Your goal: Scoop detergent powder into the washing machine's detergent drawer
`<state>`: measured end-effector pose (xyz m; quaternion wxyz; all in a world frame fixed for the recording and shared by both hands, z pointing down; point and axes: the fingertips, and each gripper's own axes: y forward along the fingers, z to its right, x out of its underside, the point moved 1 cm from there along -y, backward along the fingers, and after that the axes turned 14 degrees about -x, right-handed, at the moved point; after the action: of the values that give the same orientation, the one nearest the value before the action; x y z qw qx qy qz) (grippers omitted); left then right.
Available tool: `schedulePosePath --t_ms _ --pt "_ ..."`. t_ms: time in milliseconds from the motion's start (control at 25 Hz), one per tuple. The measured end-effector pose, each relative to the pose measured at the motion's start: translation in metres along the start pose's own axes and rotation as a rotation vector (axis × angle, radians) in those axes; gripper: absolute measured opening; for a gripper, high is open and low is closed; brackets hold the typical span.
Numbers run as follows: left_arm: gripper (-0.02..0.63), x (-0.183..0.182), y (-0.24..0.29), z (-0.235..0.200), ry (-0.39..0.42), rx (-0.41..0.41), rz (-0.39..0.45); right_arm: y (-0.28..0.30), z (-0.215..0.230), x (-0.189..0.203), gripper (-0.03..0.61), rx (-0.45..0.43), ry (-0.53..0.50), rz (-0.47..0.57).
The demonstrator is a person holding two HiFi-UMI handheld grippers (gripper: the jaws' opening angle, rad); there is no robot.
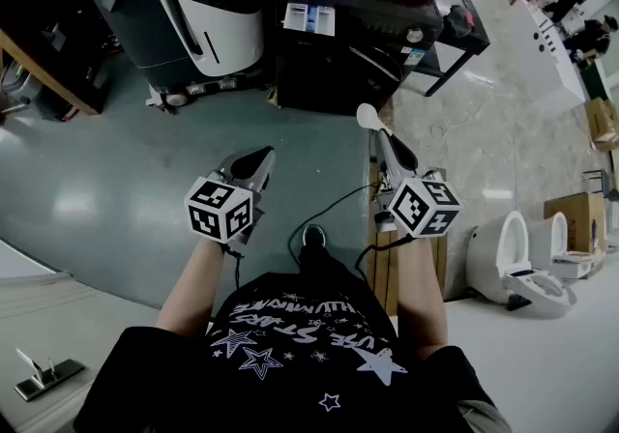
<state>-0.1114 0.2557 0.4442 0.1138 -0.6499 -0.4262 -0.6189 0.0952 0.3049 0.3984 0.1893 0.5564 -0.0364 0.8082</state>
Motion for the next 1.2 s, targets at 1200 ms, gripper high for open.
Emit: schedulePosePath --t_ms 1200 --pt "0.000 -0.029 0.062 -0.004 0.025 -0.102 0.027 0.032 0.076 -0.041 0.032 -0.077 0.000 0.042"
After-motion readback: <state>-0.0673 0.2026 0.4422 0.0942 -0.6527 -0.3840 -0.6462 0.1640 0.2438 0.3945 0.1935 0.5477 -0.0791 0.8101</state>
